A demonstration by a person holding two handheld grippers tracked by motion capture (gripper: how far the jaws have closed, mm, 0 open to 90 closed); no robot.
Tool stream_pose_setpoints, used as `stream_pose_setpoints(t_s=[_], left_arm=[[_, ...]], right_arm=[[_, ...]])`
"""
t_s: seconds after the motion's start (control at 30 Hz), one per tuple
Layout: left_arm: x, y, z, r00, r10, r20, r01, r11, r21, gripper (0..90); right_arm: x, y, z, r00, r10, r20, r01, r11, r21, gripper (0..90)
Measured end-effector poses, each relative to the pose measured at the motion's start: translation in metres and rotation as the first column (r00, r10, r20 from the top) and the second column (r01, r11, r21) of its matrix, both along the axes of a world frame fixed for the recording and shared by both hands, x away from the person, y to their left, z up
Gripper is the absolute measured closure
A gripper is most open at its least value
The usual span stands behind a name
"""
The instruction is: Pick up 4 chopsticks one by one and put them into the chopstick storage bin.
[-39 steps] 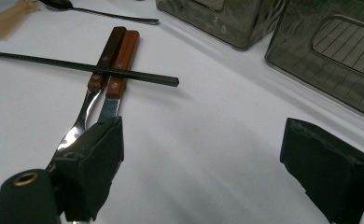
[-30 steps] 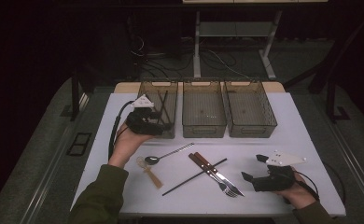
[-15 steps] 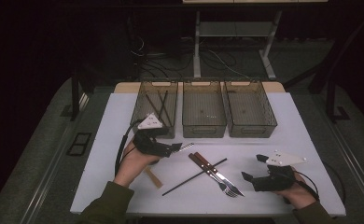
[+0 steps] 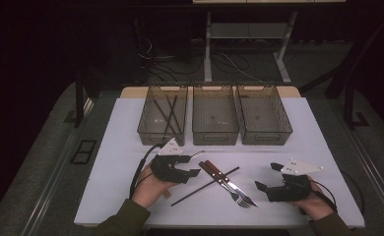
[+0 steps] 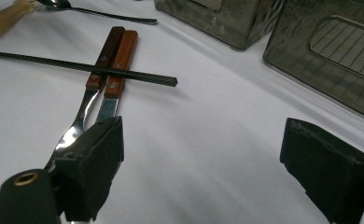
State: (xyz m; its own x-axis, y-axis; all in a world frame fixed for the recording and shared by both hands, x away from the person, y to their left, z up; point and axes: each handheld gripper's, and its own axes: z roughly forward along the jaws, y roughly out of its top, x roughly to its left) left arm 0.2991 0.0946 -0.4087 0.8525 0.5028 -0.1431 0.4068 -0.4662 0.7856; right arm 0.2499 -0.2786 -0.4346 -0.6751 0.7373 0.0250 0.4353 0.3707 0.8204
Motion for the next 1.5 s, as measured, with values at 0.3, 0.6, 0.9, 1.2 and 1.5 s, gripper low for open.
stream_pose_setpoints(t_s=[0.3, 0.6, 0.9, 1.2, 1.5], left_arm=[[-0.004, -0.016, -0.011, 0.9960, -0.076, -0.047, 0.077, 0.9970, 0.014, 67.1], [-0.007, -0.032, -0.020, 0.9943, -0.081, -0.069, 0.085, 0.9948, 0.057, 73.0], [-0.008, -0.043, -0.028, 0.9899, -0.118, -0.078, 0.126, 0.9867, 0.103, 73.6], [-0.008, -0.046, -0.033, 0.9884, -0.124, -0.088, 0.135, 0.9811, 0.139, 75.9], [-0.008, -0.048, -0.035, 0.9868, -0.136, -0.088, 0.149, 0.9759, 0.160, 78.3]], right_arm=[[0.000, 0.000, 0.000, 1.0000, -0.003, -0.003, 0.003, 1.0000, -0.002, 13.5], [0.000, 0.000, 0.000, 1.0000, -0.003, -0.002, 0.003, 1.0000, -0.002, 13.5], [0.000, 0.000, 0.000, 1.0000, -0.003, -0.002, 0.003, 1.0000, -0.002, 13.5], [0.000, 0.000, 0.000, 1.0000, -0.003, -0.002, 0.003, 1.0000, -0.005, 13.5], [0.000, 0.000, 0.000, 1.0000, -0.002, -0.002, 0.002, 1.0000, -0.005, 13.5]])
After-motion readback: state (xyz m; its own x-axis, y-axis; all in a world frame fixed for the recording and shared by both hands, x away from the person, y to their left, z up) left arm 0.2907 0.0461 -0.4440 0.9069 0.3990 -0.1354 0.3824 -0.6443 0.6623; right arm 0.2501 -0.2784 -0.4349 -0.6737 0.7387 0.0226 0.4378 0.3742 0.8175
